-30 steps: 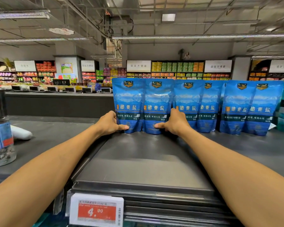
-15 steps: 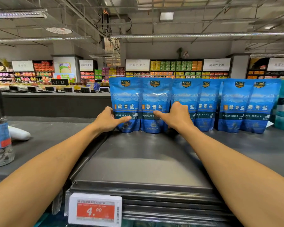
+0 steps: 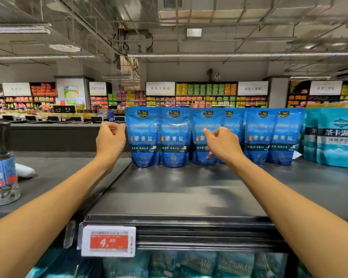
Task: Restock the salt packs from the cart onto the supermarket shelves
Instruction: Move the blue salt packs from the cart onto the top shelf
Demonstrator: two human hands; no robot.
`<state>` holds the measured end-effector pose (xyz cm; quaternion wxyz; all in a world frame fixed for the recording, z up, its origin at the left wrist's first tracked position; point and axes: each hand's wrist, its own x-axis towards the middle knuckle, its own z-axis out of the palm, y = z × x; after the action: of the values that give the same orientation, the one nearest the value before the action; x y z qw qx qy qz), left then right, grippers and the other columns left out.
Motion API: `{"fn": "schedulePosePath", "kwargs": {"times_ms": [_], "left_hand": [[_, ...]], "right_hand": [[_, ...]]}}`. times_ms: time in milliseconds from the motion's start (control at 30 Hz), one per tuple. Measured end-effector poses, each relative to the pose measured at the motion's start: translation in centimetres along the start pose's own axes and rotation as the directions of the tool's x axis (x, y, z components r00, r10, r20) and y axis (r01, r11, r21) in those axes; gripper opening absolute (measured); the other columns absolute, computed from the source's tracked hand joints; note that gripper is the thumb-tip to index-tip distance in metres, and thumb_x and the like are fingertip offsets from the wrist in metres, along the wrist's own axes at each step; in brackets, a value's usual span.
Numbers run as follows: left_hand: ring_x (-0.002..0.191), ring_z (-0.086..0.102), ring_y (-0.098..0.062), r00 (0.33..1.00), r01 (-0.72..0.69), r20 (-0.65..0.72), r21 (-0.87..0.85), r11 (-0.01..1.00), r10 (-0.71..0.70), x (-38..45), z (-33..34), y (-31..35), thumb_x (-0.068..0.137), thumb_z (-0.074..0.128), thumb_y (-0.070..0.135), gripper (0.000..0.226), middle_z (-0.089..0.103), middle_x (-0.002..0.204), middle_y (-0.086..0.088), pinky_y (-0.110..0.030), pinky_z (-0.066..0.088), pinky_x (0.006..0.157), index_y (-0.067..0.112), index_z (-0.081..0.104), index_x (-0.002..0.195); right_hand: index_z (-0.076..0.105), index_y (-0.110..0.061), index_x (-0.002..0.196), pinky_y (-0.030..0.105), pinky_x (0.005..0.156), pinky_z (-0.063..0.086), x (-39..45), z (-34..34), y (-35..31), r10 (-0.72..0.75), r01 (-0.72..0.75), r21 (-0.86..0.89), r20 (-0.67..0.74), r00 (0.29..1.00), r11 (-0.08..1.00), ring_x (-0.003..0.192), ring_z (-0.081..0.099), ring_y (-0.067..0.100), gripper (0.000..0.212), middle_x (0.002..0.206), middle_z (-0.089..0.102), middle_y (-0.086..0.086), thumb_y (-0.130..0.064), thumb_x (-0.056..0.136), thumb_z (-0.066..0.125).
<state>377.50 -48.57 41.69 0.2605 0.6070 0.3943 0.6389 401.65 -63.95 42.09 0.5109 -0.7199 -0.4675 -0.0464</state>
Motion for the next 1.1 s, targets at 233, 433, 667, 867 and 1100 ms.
{"fn": "schedulePosePath", "kwargs": {"times_ms": [233, 433, 667, 867, 1100], "left_hand": [[0.047, 0.048, -0.008, 0.930, 0.114, 0.361, -0.459, 0.881, 0.068, -11.6, 0.5, 8.4, 0.095, 0.054, 0.019, 0.011, 0.059, 0.066, 0.004, -0.022, 0.037, 0.041, 0.015, 0.059, 0.085], [0.048, 0.046, -0.011, 0.831, 0.166, 0.518, -0.576, 0.800, 0.200, -26.0, 3.1, 9.9, 0.096, 0.054, 0.012, 0.012, 0.059, 0.067, 0.000, -0.022, 0.037, 0.045, 0.013, 0.058, 0.085], [0.048, 0.049, -0.017, 0.546, 0.348, 0.775, -0.556, 0.754, 0.319, -41.2, 10.2, 11.0, 0.087, 0.059, 0.024, 0.008, 0.063, 0.069, -0.002, -0.023, 0.039, 0.040, 0.016, 0.059, 0.085], [0.043, 0.045, -0.013, 0.161, 0.510, 0.975, -0.216, 0.833, 0.155, -57.9, 16.3, 7.2, 0.084, 0.055, 0.019, 0.009, 0.061, 0.060, 0.001, -0.023, 0.033, 0.040, 0.010, 0.054, 0.085], [0.033, 0.043, -0.007, -0.429, 0.348, 0.892, 0.311, 0.884, -0.145, -79.4, 19.2, 1.0, 0.098, 0.048, -0.003, 0.023, 0.055, 0.059, -0.004, -0.019, 0.031, 0.035, 0.012, 0.050, 0.080]], "right_hand": [[0.065, -0.007, 0.090, 0.025, 0.046, 0.046, -8.4, -8.9, 1.7, -0.091, 0.067, 0.466, 0.030, 0.995, 0.882, 0.052, 0.064, 0.019, 0.012, 0.070, 0.071, 0.008, -0.017, 0.095, 0.062], [0.062, -0.004, 0.088, 0.027, 0.042, 0.042, -18.6, -17.3, 7.1, -0.019, 0.099, 0.538, -0.151, 0.988, 0.837, 0.048, 0.059, 0.021, 0.010, 0.067, 0.068, 0.008, -0.008, 0.097, 0.060], [0.061, -0.006, 0.087, 0.024, 0.044, 0.043, -32.4, -24.6, 18.3, 0.242, -0.083, 0.410, -0.352, 0.904, 0.908, 0.047, 0.056, 0.015, 0.009, 0.066, 0.068, 0.004, -0.007, 0.096, 0.059], [0.064, -0.012, 0.084, 0.014, 0.046, 0.043, -46.2, -28.8, 26.3, 0.494, -0.344, 0.359, -0.545, 0.677, 0.868, 0.046, 0.055, 0.010, 0.014, 0.065, 0.070, 0.001, -0.005, 0.095, 0.061], [0.065, -0.012, 0.085, 0.021, 0.050, 0.045, -63.3, -30.5, 35.5, 0.728, -0.644, 0.476, -0.658, 0.192, 0.599, 0.050, 0.054, 0.007, 0.014, 0.066, 0.066, 0.000, -0.008, 0.097, 0.059]]}}
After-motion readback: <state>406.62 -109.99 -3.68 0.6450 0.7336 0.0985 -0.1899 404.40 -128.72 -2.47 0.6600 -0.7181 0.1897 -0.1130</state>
